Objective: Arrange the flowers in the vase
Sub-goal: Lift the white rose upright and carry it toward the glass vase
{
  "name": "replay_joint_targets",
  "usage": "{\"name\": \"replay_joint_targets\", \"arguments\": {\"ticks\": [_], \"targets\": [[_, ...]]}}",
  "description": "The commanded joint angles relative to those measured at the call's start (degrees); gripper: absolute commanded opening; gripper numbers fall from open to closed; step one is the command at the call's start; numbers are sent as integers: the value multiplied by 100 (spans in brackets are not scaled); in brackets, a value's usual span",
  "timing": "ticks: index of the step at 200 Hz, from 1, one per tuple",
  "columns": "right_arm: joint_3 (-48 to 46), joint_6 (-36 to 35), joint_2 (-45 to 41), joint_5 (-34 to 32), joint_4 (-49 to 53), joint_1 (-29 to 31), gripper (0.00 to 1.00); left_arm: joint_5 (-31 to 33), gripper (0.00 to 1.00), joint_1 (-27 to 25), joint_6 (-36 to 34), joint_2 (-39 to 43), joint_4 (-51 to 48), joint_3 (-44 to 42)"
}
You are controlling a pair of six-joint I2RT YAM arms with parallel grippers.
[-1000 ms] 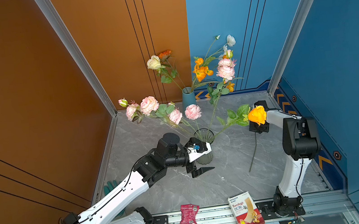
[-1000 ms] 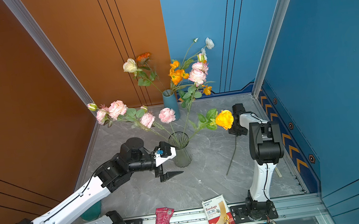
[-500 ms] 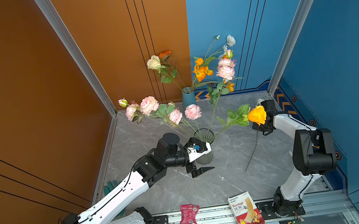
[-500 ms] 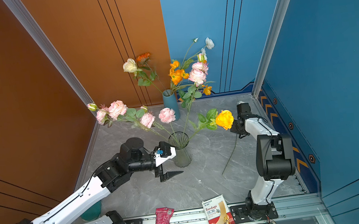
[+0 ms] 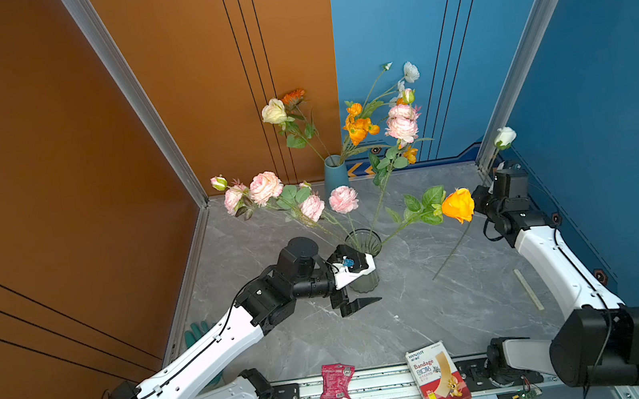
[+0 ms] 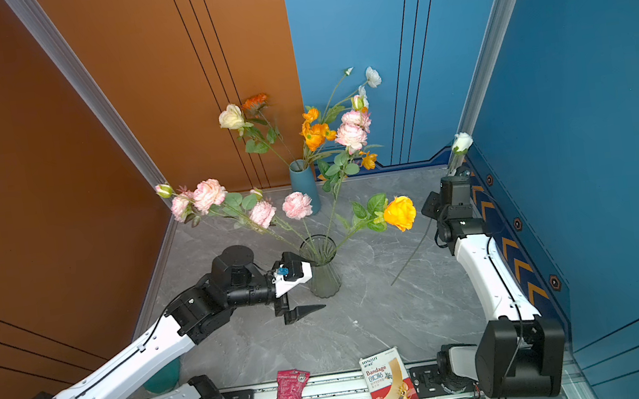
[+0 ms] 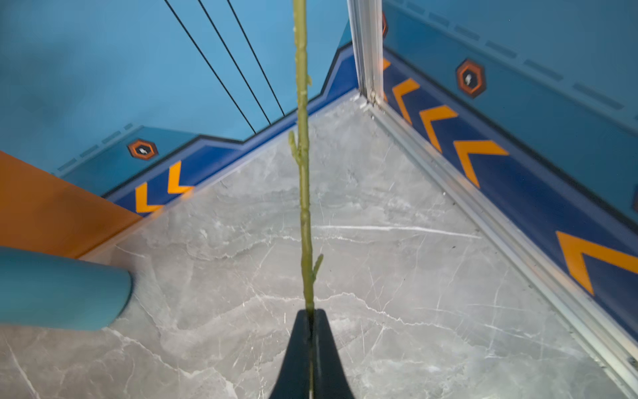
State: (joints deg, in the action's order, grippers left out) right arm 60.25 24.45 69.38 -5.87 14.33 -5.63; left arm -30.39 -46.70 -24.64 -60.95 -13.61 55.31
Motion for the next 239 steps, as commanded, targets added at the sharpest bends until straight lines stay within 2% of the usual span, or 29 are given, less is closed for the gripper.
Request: {"name": "replay_joint_targets", "arguments": {"ticks": [1,39,61,89,108,145,172,203,220,239], "targets": [[-50,53,-787,-751,-274,115,0,53,98,7,-126,165,-90,108],[-257,-360,-2018,-1468,-203,562,0,63,98,44,-140,257,-90,104],[-559,-471,-2749,-1559,-240,931,0,102,98,90,-165,323,-90,86],[-908,-1012,-3639,-1566,-652,1645,0,171,98,180,-215,449,-102,79],[-788,-1267,-3927,-1291,-564,2049,0,407,98,222,-357,554,-183,82],[26,-1372,-3880,-922,755,2458,0,823,98,275,-432,756,-265,98],[130,-1142,-4138,-408,1053,2526,0,835,98,283,-5,790,-270,213],[878,-936,-3939,332,1583,2523,0,1382,98,273,454,630,-671,331],[972,-636,-3764,1015,1283,2523,0,1501,98,279,642,602,-740,331],[604,5,-3623,1705,112,2534,0,1489,98,277,1012,606,-713,272]]}}
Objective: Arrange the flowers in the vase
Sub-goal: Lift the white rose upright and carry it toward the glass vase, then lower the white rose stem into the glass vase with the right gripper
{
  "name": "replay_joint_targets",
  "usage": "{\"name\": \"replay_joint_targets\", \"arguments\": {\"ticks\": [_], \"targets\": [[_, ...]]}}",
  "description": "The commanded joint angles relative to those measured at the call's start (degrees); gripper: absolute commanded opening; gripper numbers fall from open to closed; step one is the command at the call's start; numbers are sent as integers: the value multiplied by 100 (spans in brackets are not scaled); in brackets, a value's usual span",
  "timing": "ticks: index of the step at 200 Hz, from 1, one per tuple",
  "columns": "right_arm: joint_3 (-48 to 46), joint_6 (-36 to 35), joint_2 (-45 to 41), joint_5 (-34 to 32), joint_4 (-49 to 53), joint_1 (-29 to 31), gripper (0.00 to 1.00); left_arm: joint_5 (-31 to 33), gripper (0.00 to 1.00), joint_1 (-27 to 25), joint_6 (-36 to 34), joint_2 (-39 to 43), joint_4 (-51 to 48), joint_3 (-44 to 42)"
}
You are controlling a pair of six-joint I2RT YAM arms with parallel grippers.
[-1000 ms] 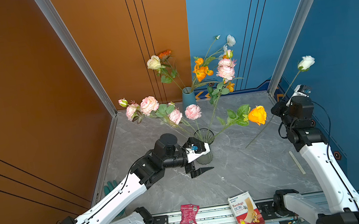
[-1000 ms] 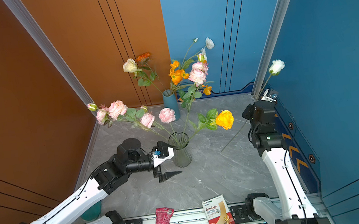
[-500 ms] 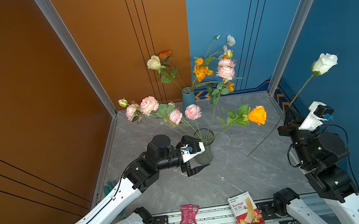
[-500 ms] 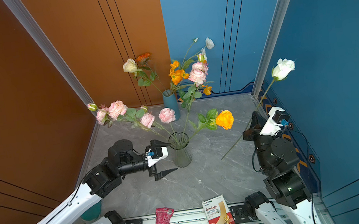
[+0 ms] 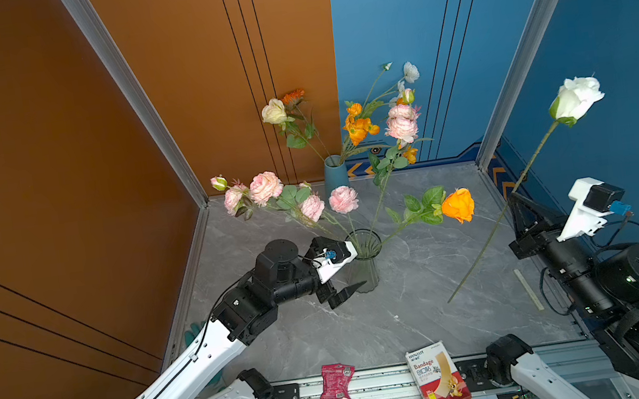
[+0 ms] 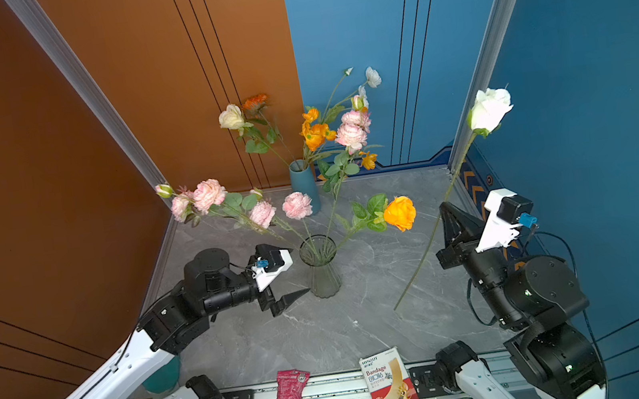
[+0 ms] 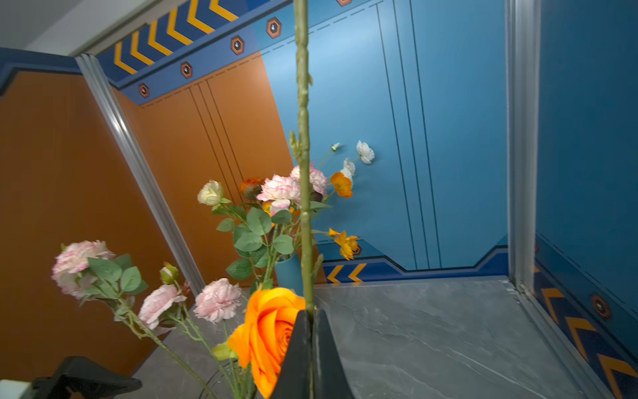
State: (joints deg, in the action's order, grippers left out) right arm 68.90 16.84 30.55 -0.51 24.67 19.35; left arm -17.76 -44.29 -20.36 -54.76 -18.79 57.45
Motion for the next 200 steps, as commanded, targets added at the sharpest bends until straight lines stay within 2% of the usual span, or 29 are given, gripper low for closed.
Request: {"name": "replay_joint_targets", "arguments": {"ticks": [1,41,67,82,102,120,154,200], "targets": [[-276,789,273,1190,-978,35,0,223,98,40,611,-6,-191,48],[102,939,880,1445,-1986,295,0,523,98,47,1272,171,-192,-240],[252,777,1552,1286,-2727,927,0,549,98,46,1375,391,99,-581],[386,224,2003,899,-2956,1575,0,571,98,44,1453,468,221,-678],[573,-1063,2564,-34,-3163,2714,0,504,98,39,1516,608,241,-720],[596,-1973,2966,-741,-3533,3231,0,520,98,42,1559,800,258,-820],[326,-2532,3370,-1524,-4521,3274,0,441,98,47,1614,1236,253,-1078],[313,-2813,3668,-1743,-5106,3241,0,548,98,61,1655,1580,199,-1330]]}}
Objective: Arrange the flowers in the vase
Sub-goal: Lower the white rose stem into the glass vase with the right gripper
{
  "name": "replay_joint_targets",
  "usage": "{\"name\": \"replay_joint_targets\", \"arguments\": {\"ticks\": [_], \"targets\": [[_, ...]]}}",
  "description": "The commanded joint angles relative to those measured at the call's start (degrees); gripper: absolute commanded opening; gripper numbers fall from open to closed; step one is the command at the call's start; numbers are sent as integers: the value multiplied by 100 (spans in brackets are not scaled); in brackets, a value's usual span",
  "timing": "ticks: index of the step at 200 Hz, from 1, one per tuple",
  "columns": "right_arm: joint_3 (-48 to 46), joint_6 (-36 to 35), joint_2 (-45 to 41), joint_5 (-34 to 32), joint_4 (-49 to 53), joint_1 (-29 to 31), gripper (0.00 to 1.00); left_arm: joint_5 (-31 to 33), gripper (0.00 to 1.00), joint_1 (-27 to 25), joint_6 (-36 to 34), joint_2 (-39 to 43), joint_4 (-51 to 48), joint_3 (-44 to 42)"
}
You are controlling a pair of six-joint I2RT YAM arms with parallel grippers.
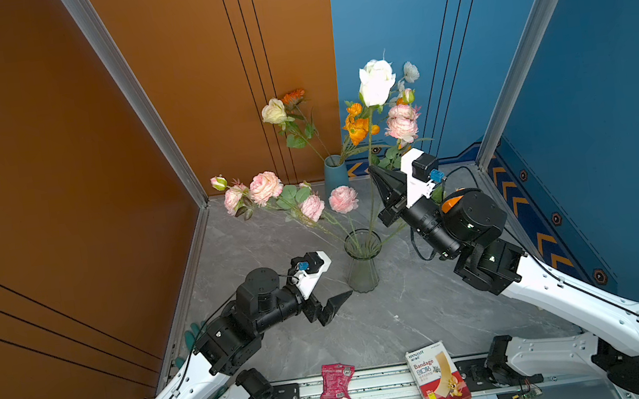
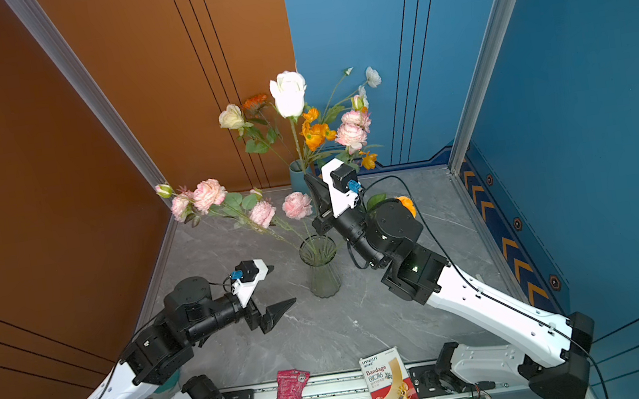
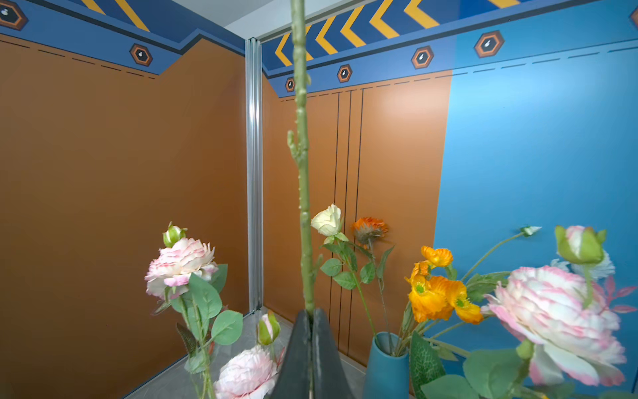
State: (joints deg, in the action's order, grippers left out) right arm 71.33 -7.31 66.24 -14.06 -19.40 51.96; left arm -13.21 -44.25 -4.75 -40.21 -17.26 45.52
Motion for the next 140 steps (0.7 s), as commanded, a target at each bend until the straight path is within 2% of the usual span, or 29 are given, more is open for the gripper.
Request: {"name": "replay_joint_targets", "arguments": {"ticks": [1,49,79,102,140], "targets": [[76,-404,108,-396,-698,-15,0,88,98,57,96,130,55,-142],[-355,-777,393,-344,-1148,-7,0,-143,98,79,271,84,468,-271],[-1176,-982,444,-237,-2115,-11,0,-460,98,74,297,94,820,-318],[-1612,-966,529,-287,-2580,-20,0,-458,98,79,275,109,773,-313],[-2239,-497,702,-353,-3277,-108,0,-421,98,83,219,162,550,-354]]}}
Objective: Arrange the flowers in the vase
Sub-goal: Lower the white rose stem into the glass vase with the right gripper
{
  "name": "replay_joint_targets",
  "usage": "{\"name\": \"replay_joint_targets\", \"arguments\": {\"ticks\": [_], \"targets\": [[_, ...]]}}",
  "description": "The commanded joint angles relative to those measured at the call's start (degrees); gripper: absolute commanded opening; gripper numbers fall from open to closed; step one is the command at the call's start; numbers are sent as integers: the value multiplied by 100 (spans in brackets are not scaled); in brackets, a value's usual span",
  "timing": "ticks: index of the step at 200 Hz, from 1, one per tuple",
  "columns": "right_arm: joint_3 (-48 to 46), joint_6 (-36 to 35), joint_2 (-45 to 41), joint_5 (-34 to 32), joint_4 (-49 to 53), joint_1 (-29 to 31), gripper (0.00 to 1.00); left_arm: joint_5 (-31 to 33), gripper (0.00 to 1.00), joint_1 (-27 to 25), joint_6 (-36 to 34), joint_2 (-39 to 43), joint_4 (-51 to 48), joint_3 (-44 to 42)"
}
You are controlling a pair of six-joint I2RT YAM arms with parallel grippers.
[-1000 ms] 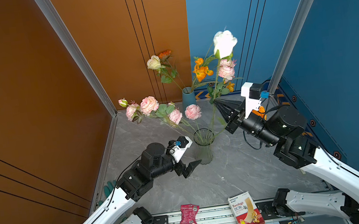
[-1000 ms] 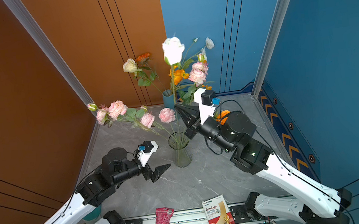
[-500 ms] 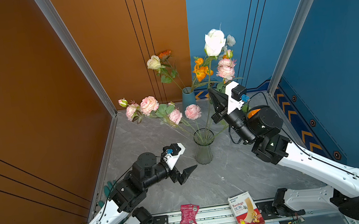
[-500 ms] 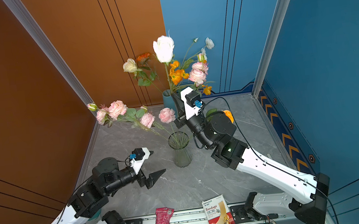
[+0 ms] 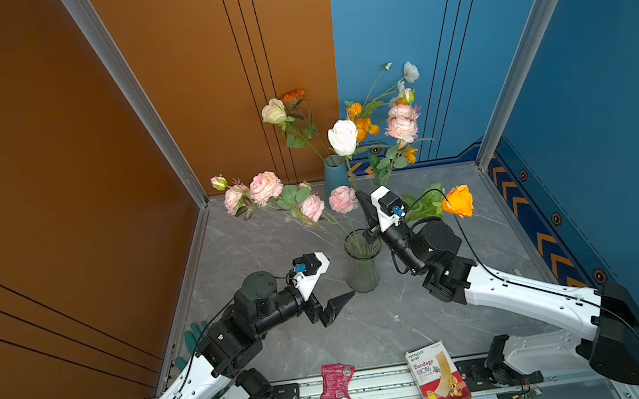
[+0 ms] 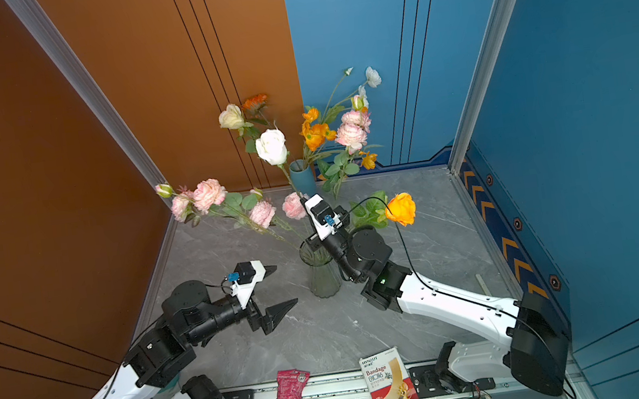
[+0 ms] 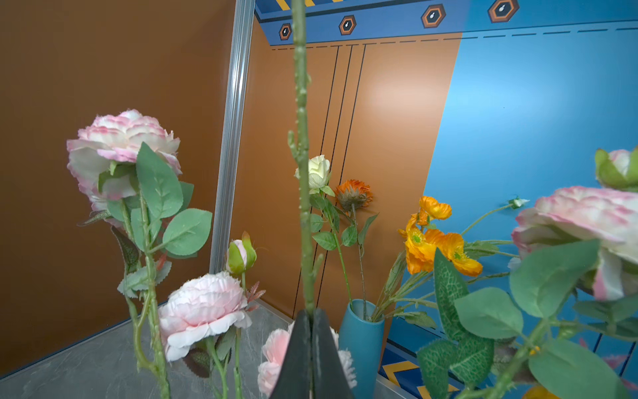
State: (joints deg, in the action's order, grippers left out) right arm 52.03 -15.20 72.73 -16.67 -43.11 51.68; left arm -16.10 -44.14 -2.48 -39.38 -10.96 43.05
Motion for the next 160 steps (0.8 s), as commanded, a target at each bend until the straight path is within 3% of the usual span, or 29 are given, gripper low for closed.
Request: {"name": "replay_joint_targets", "arguments": {"ticks": [1,62,160], "targets": [[-330,300,55,-92,-920,-84,0,-136,98,72,-7,83,-102,-110],[-1153,772,244,-66,-1775,-80,0,-84,98,102,-69,272,-190,-198],[-1538,1227,226,-60,-1300,127,0,-288,98,135,45,229,386,-441]]}}
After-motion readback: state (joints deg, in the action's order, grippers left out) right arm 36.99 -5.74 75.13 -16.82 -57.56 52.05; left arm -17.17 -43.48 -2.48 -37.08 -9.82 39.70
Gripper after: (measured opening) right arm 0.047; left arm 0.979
